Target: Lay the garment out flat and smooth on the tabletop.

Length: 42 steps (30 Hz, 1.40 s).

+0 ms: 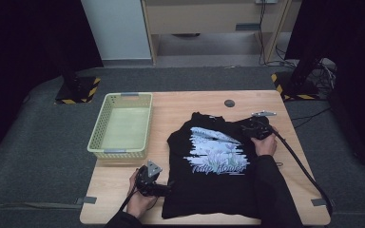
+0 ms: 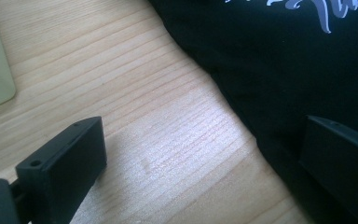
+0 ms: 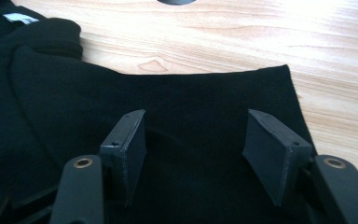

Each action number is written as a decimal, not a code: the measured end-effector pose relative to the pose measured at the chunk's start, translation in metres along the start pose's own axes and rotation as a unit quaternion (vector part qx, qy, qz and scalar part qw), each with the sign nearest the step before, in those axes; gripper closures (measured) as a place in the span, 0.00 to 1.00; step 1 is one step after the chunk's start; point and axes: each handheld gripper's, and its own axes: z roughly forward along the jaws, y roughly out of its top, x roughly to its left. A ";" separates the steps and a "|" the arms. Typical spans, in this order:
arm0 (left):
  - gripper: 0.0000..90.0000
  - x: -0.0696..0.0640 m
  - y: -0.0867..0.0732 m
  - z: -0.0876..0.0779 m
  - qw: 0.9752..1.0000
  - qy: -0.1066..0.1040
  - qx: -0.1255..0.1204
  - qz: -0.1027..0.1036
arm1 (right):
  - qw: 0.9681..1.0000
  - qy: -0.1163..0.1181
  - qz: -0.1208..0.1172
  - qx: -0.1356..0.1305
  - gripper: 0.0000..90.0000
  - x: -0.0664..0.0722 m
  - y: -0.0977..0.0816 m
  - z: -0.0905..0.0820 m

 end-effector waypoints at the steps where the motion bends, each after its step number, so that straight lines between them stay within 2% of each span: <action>1: 0.00 0.000 0.000 0.000 1.000 0.000 0.000 0.000 | 1.000 0.001 0.002 0.003 0.45 -0.001 0.000 0.002; 3: 0.00 0.000 0.000 0.000 1.000 0.000 0.000 0.000 | 1.000 -0.004 -0.002 0.004 0.49 0.000 -0.002 0.004; 6: 0.00 0.000 0.000 0.000 1.000 0.000 0.000 0.000 | 1.000 -0.010 -0.003 0.006 0.62 0.000 -0.002 0.003; 9: 0.00 0.000 0.000 0.000 1.000 0.001 0.000 0.000 | 1.000 -0.022 0.005 0.012 0.79 -0.001 -0.001 0.001; 11: 0.00 0.000 0.000 0.000 1.000 0.001 0.000 0.000 | 0.999 -0.031 0.012 0.015 0.87 -0.002 0.000 0.000; 14: 0.00 0.000 0.000 0.000 1.000 0.000 0.000 0.000 | 0.998 -0.050 0.023 0.015 0.87 -0.004 0.000 0.000; 19: 0.00 0.000 0.000 0.000 1.000 0.001 0.000 0.000 | 0.992 -0.100 0.076 0.011 0.74 -0.015 -0.003 -0.002; 24: 0.00 0.000 0.000 0.000 1.000 0.001 0.000 0.000 | 0.987 -0.131 0.088 0.028 0.66 -0.021 -0.002 -0.007; 28: 0.00 0.000 0.000 0.000 1.000 0.001 0.000 -0.001 | 0.989 -0.110 0.097 0.000 0.58 -0.022 -0.001 -0.018; 31: 0.00 0.000 0.000 0.000 1.000 0.002 0.000 -0.002 | 0.994 -0.076 0.077 -0.028 0.48 -0.017 0.001 -0.028; 33: 0.00 -0.001 0.000 0.000 1.000 0.002 -0.001 -0.003 | 0.996 -0.045 0.067 -0.040 0.41 -0.013 0.000 -0.033; 34: 0.00 -0.001 0.000 0.000 1.000 0.002 -0.001 -0.003 | 0.997 -0.019 0.064 -0.046 0.36 -0.009 -0.001 -0.035; 35: 0.01 -0.001 0.000 0.000 1.000 0.001 0.000 -0.002 | 0.997 0.000 0.063 -0.047 0.35 -0.006 -0.002 -0.037; 36: 0.01 -0.001 0.000 -0.001 1.000 -0.001 0.000 -0.002 | 0.997 0.009 0.056 -0.048 0.35 -0.002 -0.004 -0.040; 39: 0.03 0.000 0.001 -0.003 1.000 -0.007 0.009 -0.001 | 0.998 0.019 0.023 -0.051 0.30 0.007 -0.008 -0.046; 42: 0.06 0.001 0.003 -0.004 1.000 -0.011 0.015 -0.001 | 0.998 0.032 0.015 -0.046 0.28 0.011 -0.010 -0.053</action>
